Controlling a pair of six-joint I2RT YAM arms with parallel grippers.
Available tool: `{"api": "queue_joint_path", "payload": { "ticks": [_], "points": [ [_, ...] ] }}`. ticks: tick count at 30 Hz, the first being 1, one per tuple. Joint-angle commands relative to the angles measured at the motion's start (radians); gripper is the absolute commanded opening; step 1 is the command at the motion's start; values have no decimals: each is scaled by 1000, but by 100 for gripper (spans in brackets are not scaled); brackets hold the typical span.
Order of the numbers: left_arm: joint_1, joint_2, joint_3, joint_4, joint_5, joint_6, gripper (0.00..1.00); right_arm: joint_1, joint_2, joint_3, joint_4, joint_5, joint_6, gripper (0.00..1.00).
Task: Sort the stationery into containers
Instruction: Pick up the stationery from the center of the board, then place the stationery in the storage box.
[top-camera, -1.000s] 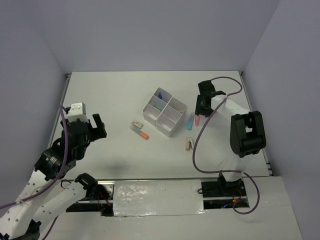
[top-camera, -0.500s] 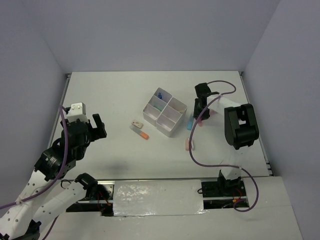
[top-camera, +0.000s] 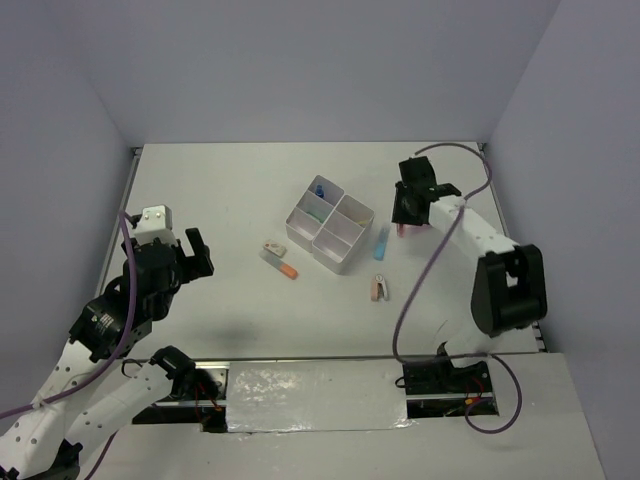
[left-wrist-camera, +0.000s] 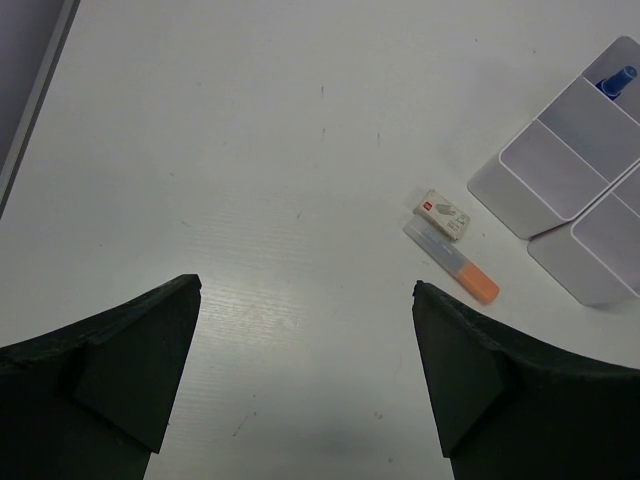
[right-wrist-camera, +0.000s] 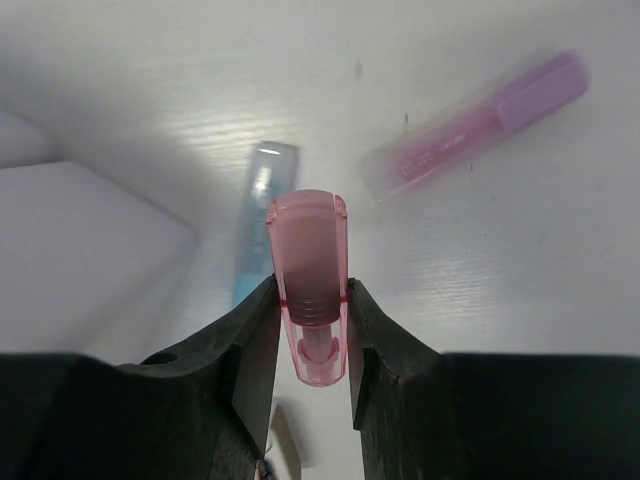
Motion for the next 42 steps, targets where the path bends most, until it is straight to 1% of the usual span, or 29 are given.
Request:
{"api": "queue_joint_path", "payload": {
  "ticks": [1,2,3,4,5,6,8,9,11,12,15,18,19,23,26,28,29,30,32,33,36,37,40,41,42],
  "points": [
    [7,-3,-3,46,7,13,99,96,-217,59,13,61,-43,0],
    [9,-4,-3,48,3,12,99,149,-234,81,39,66,-67,0],
    [9,-3,-3,48,3,10,99,174,-248,90,57,25,-93,0],
    [9,-6,-3,48,3,9,99,202,-256,99,77,-14,-157,0],
    [10,-4,-3,46,3,7,99,234,-247,134,85,-47,-189,0],
    [10,-4,-3,46,0,6,99,292,-229,162,70,-67,-218,1],
    [10,0,-3,43,-4,3,99,347,-160,241,50,-92,-301,2],
    [10,0,-1,43,-6,1,99,398,-102,268,42,-95,-359,3],
    [10,5,-3,43,-6,3,99,433,-35,349,33,-68,-396,4],
    [12,6,-3,43,-6,3,99,453,32,381,22,-43,-419,4],
    [12,14,-1,43,-4,6,99,470,139,489,24,-29,-467,5],
    [12,13,-3,45,-3,7,99,478,210,532,33,4,-510,8],
    [12,13,-3,46,0,9,99,476,227,565,28,9,-515,9],
    [12,16,-3,48,2,13,99,478,290,612,-4,17,-536,12],
    [13,16,-3,51,5,15,99,477,312,595,1,34,-539,20],
    [13,16,-3,52,8,18,99,478,313,573,10,31,-541,29],
    [15,16,-3,52,10,18,99,480,307,567,15,31,-536,42],
    [15,17,-3,54,11,18,99,480,302,560,18,31,-535,46],
    [16,23,-3,54,13,19,99,480,283,543,25,26,-533,51],
    [16,25,-3,54,14,19,99,480,275,540,24,24,-532,56],
    [19,26,-3,55,19,21,99,487,237,544,15,9,-524,60],
    [21,29,-3,55,19,21,99,489,224,547,12,-3,-522,71],
    [23,29,-3,54,17,19,99,490,168,552,-11,8,-495,72],
    [23,31,-3,54,17,19,99,489,117,543,-8,36,-477,72],
    [23,32,-3,52,16,19,99,484,85,526,-2,55,-419,73]
  ]
}}
